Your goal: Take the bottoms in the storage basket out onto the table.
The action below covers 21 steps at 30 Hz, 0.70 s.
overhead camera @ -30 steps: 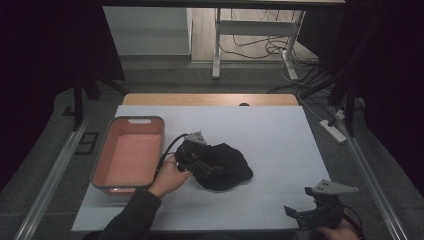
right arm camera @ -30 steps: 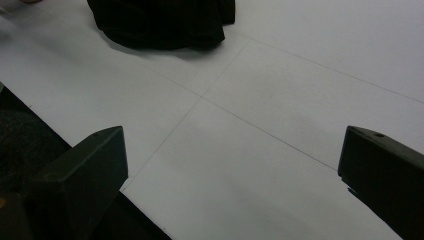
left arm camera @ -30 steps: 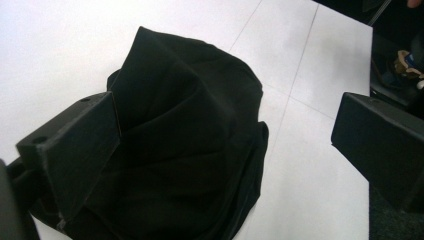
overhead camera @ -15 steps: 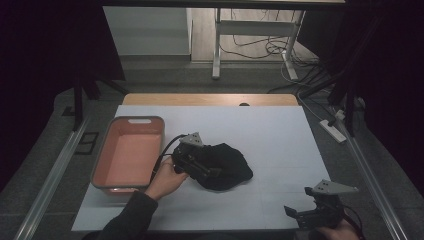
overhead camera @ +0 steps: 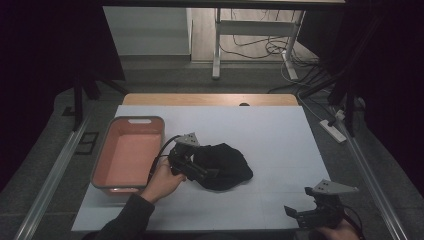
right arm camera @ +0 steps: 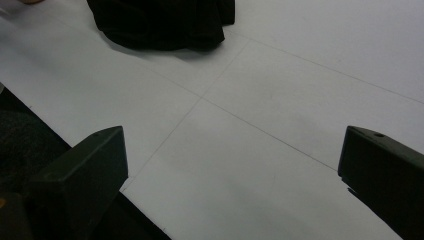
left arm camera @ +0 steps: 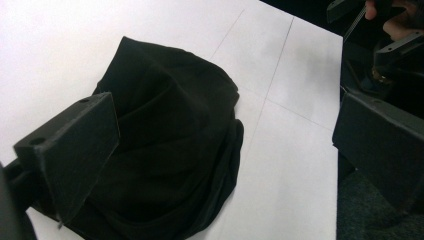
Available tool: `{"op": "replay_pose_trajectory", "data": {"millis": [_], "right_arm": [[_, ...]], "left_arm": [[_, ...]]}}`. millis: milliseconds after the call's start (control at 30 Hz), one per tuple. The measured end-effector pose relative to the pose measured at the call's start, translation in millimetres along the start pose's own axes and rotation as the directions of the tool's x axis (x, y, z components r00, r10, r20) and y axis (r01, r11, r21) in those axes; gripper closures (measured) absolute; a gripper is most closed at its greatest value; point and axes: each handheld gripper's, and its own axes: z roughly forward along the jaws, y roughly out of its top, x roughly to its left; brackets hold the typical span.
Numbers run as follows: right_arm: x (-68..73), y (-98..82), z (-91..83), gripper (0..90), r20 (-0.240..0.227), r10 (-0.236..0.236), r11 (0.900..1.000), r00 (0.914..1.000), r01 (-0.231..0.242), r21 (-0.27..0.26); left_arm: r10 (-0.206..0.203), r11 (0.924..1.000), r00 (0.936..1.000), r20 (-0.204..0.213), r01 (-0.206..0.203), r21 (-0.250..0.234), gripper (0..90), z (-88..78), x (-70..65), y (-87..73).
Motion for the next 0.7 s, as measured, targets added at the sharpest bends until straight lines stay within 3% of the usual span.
{"op": "replay_pose_trajectory", "data": {"millis": [700], "right_arm": [[0.0, 0.0, 0.1, 0.0, -0.001, 0.001, 1.0, 1.0, -0.001, -0.001]], "left_arm": [[-0.016, 0.9996, 0.9993, -0.033, 0.015, -0.023, 0.0, -18.2, -7.1, -5.1]]}}
